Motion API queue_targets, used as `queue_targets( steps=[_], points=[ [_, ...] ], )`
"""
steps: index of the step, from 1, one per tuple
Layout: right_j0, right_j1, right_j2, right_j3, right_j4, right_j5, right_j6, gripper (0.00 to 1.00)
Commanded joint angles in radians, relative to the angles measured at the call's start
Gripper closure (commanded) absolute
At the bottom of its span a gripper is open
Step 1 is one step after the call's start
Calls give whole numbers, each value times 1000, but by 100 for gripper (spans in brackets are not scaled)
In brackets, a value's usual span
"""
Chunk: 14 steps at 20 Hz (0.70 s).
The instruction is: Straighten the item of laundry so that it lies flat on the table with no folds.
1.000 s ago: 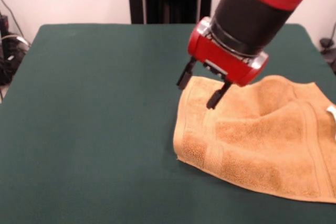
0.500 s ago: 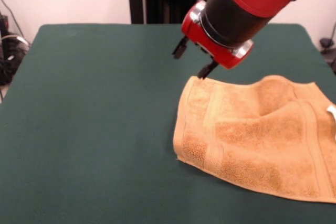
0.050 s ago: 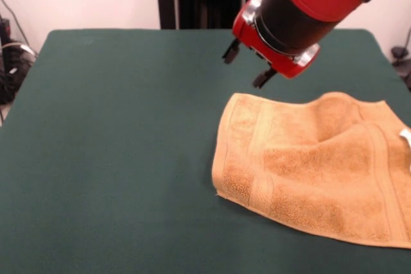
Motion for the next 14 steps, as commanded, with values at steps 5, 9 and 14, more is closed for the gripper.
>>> queue_targets(
  steps=[5,9,14],
  points=[
    [14,48,115,61,-62,-138,-207,0],
    [10,60,119,80,-79,-184,-207,0],
    [4,82,126,83,-115,-221,-218,0]
  ],
)
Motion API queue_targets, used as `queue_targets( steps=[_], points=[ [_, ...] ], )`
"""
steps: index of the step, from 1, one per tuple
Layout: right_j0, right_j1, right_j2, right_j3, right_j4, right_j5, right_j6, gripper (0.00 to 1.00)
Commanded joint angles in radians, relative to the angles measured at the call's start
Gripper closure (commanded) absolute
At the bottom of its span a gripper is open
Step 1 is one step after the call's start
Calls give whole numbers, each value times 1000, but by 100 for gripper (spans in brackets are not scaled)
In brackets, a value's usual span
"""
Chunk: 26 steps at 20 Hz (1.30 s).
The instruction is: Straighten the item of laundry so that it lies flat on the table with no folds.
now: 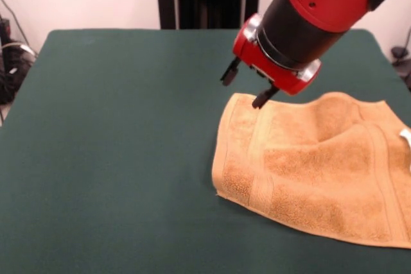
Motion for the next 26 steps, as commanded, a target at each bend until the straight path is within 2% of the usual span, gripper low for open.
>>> queue_targets(
  steps=[1,10,16,26],
  points=[
    [1,84,105,84,-65,-103,-232,0],
    [-6,116,107,84,-70,-80,-199,0],
    [8,105,87,150,-58,-116,-131,0],
    [7,91,101,205,-18,-51,-126,0]
  ],
)
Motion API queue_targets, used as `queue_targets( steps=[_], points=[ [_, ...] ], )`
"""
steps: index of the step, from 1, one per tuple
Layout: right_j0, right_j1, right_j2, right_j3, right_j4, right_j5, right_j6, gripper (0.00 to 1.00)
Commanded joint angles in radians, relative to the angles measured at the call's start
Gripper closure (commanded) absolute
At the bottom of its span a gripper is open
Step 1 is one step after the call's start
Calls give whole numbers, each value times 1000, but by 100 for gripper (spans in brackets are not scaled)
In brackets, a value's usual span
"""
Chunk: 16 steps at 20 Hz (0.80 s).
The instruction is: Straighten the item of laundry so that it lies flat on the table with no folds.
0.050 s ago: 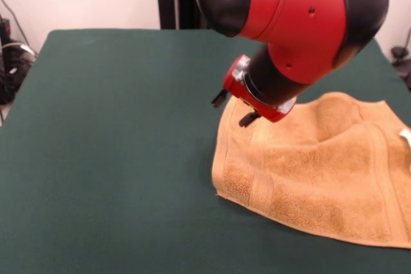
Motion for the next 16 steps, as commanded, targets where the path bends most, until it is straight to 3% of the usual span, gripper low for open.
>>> queue_targets(
  steps=[1,16],
  points=[
    [6,-9,100,152,24,14,-133,0],
    [-33,40,132,178,70,7,-107,0]
  ],
)
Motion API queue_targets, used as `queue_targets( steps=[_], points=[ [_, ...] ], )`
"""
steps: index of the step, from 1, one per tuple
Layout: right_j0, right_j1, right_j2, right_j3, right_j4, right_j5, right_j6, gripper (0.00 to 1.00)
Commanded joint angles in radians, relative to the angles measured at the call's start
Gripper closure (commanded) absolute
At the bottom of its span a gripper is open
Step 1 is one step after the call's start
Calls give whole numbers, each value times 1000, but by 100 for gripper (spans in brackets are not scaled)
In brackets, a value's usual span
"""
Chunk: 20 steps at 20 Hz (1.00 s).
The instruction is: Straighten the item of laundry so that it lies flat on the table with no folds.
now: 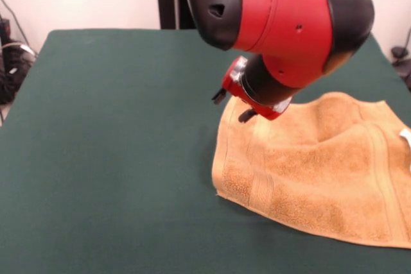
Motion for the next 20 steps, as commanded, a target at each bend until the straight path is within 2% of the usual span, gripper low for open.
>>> queue_targets(
  steps=[1,8,13,20],
  points=[
    [-18,25,122,149,53,7,-105,0],
    [-27,50,124,163,37,-31,-95,0],
    [-14,33,106,203,14,-36,-97,0],
    [-20,85,100,174,27,-76,-14,0]
  ],
)
